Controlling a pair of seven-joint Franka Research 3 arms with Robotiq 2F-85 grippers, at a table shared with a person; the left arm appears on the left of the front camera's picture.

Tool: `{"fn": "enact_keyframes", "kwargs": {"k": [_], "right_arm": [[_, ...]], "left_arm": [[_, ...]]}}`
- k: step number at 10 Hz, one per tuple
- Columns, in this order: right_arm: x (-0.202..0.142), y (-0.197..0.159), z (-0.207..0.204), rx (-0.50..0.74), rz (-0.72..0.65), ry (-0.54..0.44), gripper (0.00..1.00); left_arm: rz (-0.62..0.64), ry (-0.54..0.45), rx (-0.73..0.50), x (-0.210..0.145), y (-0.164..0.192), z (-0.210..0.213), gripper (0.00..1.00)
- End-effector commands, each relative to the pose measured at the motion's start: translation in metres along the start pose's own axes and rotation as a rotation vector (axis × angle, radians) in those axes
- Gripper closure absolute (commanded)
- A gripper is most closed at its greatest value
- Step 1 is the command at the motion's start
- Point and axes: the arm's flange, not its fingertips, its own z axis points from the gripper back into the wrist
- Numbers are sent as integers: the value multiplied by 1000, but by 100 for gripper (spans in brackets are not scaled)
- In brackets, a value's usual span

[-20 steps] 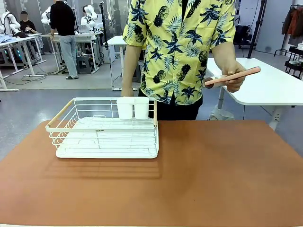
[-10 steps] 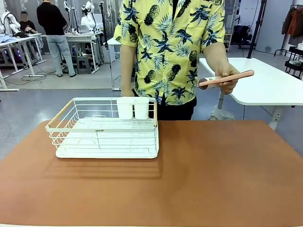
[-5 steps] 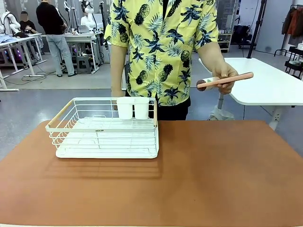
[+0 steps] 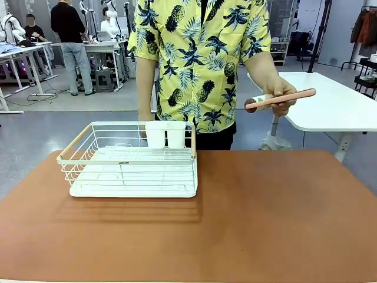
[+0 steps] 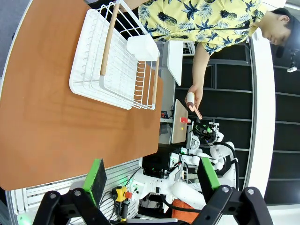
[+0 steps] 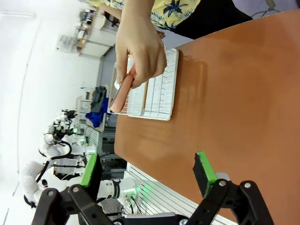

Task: Clean the table.
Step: Pick up the Lint Roller when the human hands it over.

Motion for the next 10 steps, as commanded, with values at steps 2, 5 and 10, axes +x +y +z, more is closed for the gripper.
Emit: {"fn": "enact_keyframes", "kwargs": {"k": [2,5,10], "right_arm": [[-9,36,-75,-173,-2,-64,0],[-17,60,-122,-190,-16,-127,0],[-23,67,-161,-243,-145,-253,0]], "left_arm": [[-14,-7,-9,-3,1,1,0],[-14,-7,-9,-3,1,1,0],[-14,-7,-9,-3,1,1,0]]}}
